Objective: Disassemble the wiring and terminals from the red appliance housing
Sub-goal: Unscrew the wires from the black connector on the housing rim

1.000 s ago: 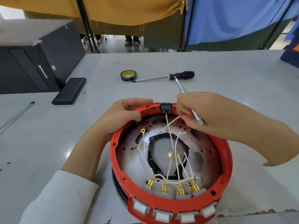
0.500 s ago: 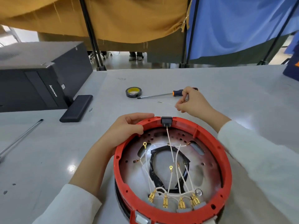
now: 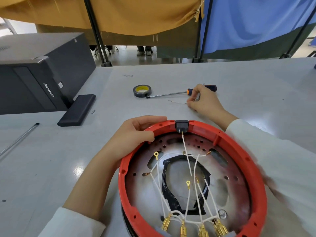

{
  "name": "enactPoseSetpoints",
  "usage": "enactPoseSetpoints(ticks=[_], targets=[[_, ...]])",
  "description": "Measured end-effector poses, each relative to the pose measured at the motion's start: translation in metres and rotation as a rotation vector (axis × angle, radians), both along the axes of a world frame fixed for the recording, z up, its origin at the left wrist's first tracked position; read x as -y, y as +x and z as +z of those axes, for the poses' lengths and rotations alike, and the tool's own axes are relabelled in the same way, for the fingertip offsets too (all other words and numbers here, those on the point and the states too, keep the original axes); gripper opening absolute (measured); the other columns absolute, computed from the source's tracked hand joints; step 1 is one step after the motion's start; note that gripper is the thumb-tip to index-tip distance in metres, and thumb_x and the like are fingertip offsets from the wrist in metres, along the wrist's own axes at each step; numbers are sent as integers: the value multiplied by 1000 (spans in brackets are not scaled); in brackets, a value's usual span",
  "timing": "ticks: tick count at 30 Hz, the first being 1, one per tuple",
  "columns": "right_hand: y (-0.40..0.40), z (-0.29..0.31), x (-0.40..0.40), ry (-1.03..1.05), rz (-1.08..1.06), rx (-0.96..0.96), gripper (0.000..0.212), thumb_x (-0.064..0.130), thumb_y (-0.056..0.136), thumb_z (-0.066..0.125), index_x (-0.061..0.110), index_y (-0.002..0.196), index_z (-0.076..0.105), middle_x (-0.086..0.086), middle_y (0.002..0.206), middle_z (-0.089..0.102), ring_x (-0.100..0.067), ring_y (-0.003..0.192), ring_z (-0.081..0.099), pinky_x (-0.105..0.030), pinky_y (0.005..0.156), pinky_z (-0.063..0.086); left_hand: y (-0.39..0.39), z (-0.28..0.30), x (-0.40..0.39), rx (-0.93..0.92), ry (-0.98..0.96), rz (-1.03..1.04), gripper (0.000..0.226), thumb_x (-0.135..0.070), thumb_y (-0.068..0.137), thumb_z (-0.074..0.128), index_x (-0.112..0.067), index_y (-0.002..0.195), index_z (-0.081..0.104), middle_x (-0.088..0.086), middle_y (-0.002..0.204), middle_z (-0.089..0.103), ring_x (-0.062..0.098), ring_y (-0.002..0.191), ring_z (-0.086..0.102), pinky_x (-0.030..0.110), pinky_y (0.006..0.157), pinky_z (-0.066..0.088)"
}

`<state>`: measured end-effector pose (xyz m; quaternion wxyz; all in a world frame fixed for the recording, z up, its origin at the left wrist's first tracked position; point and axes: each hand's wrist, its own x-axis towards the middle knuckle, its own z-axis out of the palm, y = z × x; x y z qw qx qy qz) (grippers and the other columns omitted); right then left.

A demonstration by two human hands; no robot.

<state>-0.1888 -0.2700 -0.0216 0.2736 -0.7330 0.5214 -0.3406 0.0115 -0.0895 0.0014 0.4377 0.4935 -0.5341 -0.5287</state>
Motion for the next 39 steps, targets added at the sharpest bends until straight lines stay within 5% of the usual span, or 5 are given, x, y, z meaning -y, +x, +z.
enactPoseSetpoints(ticks=[7, 13, 19, 24, 39], targets=[[-12, 29, -43, 37, 20, 216, 17, 29, 96, 54, 20, 83, 48, -6, 88, 71, -13, 65, 67, -20, 54, 47, -4, 7, -5, 83, -13, 48, 57, 16, 78, 46, -26, 109, 70, -2, 104, 73, 17, 93, 69, 20, 72, 54], [-35, 73, -107, 118, 199, 522, 47, 53, 98, 34, 20, 78, 60, -6, 47, 57, -13, 34, 38, -15, 37, 30, -12, 25, -6, 627, -63, 38, 57, -6, 84, 54, -43, 127, 49, -18, 114, 63, 3, 99, 63, 20, 89, 48], [-29, 70, -136, 205, 340, 478, 67, 58, 95, 27, 14, 78, 76, -8, 48, 50, -9, 36, 35, -14, 36, 26, -37, 36, -2, 739, -172, 30, 39, -13, 87, 56, -36, 119, 59, -21, 114, 62, -4, 96, 61, 3, 80, 43], [-30, 61, -139, 207, 324, 523, 43, 29, 98, 48, 0, 76, 71, -11, 47, 47, -5, 34, 36, -10, 37, 30, -39, 30, -1, 845, -219, 51, 33, -18, 89, 58, -34, 118, 62, -22, 106, 65, -6, 98, 58, 1, 83, 38], [-30, 49, -132, 76, 328, 264, 31, 35, 92, 60, 20, 68, 47, -5, 57, 65, -11, 41, 40, -22, 44, 34, -38, 29, -1, 857, -255, 46, 33, -19, 89, 60, -38, 116, 61, -24, 104, 65, -10, 96, 57, 2, 85, 37]])
